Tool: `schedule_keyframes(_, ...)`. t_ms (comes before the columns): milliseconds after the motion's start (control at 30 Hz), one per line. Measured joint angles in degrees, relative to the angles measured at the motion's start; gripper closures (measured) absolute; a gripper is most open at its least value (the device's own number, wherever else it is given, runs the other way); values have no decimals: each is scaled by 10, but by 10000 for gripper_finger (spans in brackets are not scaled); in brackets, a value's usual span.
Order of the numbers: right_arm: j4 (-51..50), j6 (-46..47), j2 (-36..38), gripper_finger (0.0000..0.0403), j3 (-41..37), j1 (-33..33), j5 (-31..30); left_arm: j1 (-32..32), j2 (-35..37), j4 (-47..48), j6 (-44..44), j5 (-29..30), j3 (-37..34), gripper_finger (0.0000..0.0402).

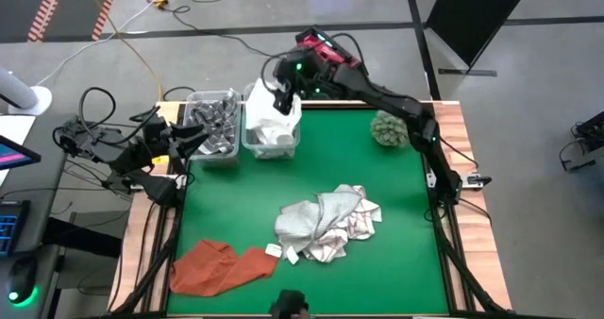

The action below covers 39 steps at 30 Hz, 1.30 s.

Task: Sort towels by color in basket
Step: Put the white towel into the right transparent bin

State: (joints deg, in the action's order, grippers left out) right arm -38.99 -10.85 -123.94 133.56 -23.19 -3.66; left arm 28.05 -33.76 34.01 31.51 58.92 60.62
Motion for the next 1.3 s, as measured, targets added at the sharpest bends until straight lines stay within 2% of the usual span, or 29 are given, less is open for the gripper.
schedule_keyframes(133,27,-1,-24,137,-1,-18,20,0,0,0,3,0,0,226)
schedule_keyframes(333,81,-18,-82,160,0,-7,33,0,-8,1,14,2,0,226)
schedule_keyframes(400,72,-63,-101,171,0,2,22,0,-14,2,16,3,0,226)
schedule_keyframes(533,34,-220,-156,191,-2,29,-25,0,-20,5,22,2,0,226)
schedule_keyframes(633,12,-274,-182,206,-2,46,-44,0,-20,5,27,2,0,226)
schedule_keyframes(833,-4,-281,-199,248,-1,57,-45,0,-19,6,34,0,0,226)
schedule_keyframes(1033,15,-255,-165,281,9,50,-57,0,-18,6,29,-4,0,226)
schedule_keyframes(1200,31,-224,-119,284,10,38,-69,0,-18,10,29,-32,0,226)
schedule_keyframes(1300,7,-185,-90,279,10,29,-70,0,-18,12,28,-47,0,226)
